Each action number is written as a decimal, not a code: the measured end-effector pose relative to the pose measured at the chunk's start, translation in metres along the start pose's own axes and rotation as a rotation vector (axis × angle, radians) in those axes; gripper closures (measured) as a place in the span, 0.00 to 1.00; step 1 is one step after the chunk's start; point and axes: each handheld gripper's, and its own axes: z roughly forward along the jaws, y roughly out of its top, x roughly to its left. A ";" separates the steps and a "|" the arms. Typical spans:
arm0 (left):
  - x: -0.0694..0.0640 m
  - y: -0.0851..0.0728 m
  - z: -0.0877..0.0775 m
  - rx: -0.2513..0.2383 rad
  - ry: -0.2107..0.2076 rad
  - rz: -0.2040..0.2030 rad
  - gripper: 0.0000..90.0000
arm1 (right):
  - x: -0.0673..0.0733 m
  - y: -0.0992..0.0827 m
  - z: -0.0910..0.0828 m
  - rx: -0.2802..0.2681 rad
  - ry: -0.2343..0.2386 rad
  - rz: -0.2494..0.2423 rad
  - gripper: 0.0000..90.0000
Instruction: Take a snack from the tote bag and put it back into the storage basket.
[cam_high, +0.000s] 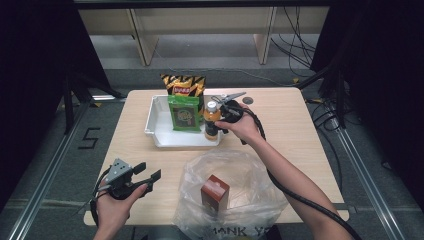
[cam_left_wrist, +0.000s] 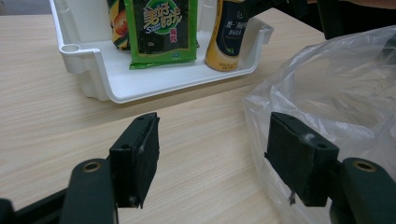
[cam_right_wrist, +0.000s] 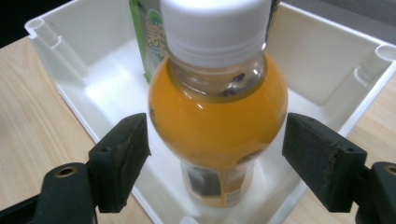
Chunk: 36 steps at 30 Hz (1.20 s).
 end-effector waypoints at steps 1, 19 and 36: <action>0.000 0.000 0.000 0.001 0.001 0.001 0.38 | 0.001 0.000 -0.001 -0.020 -0.006 -0.007 0.25; -0.002 0.000 -0.001 -0.017 0.000 -0.003 0.36 | 0.013 -0.010 -0.059 -0.065 -0.005 -0.041 0.27; -0.004 0.000 -0.001 -0.012 0.009 0.001 0.35 | 0.032 -0.027 -0.110 -0.176 0.047 -0.031 0.35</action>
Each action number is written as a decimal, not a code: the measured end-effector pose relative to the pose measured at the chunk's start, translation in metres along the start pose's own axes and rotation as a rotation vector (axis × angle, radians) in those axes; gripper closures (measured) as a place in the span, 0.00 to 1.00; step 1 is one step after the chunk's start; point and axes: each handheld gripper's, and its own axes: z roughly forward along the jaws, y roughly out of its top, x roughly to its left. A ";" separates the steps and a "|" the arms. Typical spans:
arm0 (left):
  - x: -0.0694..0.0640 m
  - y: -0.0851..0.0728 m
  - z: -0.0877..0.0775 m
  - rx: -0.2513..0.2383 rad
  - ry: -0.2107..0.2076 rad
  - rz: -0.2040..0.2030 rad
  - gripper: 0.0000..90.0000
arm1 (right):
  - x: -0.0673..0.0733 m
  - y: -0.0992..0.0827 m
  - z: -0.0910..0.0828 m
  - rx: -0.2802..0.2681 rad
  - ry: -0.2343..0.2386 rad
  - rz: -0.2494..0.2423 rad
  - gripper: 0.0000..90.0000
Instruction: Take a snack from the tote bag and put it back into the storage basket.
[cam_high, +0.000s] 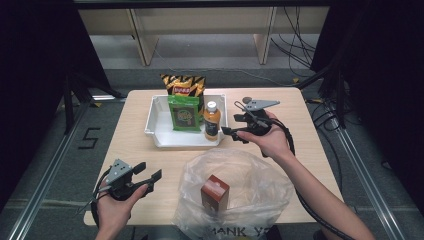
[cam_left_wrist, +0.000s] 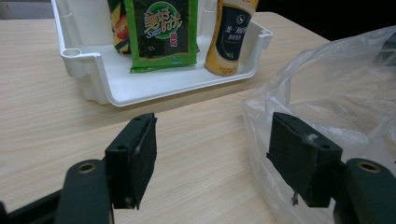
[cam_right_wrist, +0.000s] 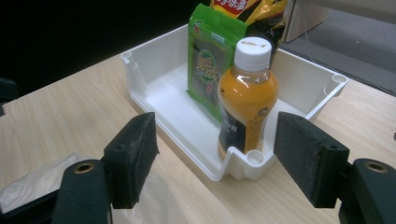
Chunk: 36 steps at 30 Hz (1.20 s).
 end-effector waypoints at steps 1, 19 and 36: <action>0.000 0.000 0.000 0.001 0.000 0.001 0.35 | 0.002 -0.001 -0.002 -0.007 0.000 0.004 0.35; 0.001 0.000 0.003 -0.017 -0.012 0.016 0.35 | 0.024 -0.027 -0.039 -0.035 0.023 0.024 0.33; -0.003 0.000 0.002 -0.008 0.001 0.000 0.35 | 0.035 -0.059 -0.067 -0.104 0.003 0.027 0.36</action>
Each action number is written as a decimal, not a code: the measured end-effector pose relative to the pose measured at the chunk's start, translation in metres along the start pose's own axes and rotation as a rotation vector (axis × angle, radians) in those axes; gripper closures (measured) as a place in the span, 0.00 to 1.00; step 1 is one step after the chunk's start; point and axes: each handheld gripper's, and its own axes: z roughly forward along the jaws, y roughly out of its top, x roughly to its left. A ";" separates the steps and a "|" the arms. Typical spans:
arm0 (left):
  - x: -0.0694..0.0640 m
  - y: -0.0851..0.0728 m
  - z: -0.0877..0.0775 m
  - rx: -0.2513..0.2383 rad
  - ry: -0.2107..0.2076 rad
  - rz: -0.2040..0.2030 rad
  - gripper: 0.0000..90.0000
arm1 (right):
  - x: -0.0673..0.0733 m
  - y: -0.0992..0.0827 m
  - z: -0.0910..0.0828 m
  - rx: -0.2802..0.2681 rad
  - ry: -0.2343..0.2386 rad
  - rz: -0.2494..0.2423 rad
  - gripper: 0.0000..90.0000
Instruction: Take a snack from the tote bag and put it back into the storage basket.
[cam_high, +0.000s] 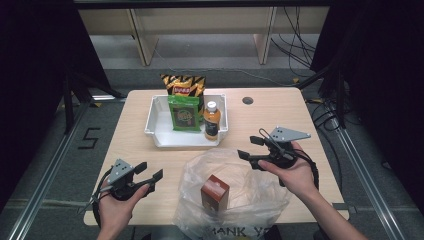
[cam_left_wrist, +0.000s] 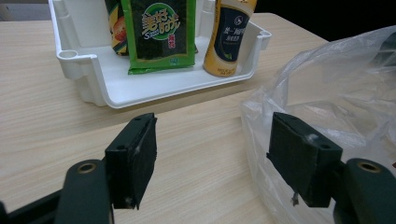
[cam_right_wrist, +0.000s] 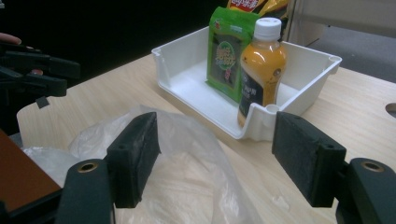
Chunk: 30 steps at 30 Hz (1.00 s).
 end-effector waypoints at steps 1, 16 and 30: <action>0.000 0.000 0.000 0.001 0.000 0.000 0.35 | 0.002 -0.002 -0.002 0.011 -0.008 0.016 0.36; -0.001 0.003 -0.005 -0.016 0.006 0.007 0.35 | -0.005 -0.005 -0.010 -0.044 -0.026 0.033 0.35; -0.011 0.004 -0.009 -0.027 -0.035 0.016 0.35 | -0.009 -0.009 -0.007 -0.060 -0.054 0.013 0.36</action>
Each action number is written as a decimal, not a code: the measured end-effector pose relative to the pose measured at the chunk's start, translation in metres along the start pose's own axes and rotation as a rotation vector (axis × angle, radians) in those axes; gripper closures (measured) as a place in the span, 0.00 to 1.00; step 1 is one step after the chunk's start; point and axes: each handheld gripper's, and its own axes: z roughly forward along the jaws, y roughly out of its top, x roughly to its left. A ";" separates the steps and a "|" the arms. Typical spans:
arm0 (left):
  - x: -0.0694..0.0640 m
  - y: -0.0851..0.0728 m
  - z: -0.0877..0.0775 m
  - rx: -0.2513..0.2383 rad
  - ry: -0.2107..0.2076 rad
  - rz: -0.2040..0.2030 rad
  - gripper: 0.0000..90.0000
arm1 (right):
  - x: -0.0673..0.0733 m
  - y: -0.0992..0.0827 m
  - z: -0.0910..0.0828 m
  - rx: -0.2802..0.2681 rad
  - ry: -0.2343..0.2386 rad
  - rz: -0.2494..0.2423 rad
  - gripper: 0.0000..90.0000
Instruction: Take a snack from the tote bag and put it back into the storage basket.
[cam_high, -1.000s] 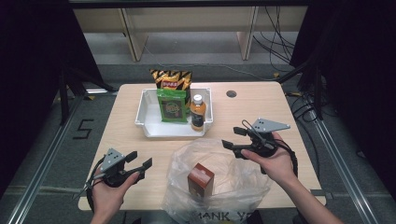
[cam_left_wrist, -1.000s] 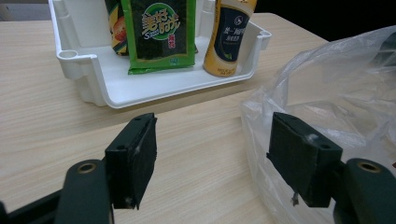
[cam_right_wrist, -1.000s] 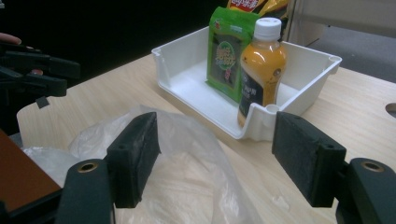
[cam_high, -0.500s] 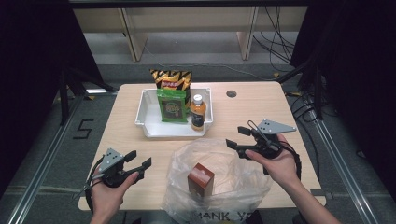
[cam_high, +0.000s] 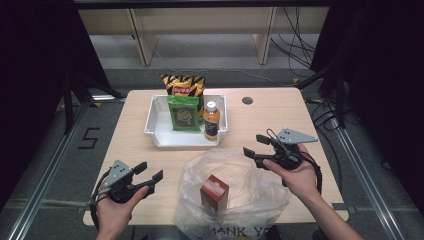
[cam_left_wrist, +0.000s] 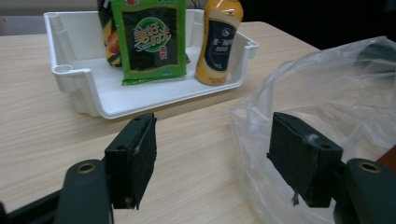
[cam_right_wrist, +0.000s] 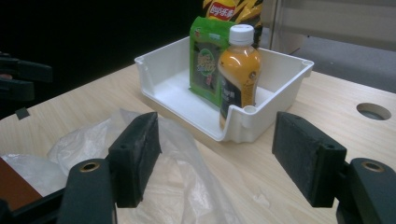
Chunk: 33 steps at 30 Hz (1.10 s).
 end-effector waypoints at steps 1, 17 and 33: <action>-0.002 0.000 0.000 -0.004 -0.010 -0.002 0.35 | -0.001 0.000 -0.001 0.004 -0.008 -0.007 0.36; -0.048 0.020 -0.009 -0.088 -0.213 -0.026 0.31 | -0.007 -0.002 -0.001 0.011 -0.031 0.012 0.35; -0.087 0.030 -0.017 -0.116 -0.273 0.045 0.18 | -0.007 -0.002 -0.001 0.028 -0.034 0.034 0.34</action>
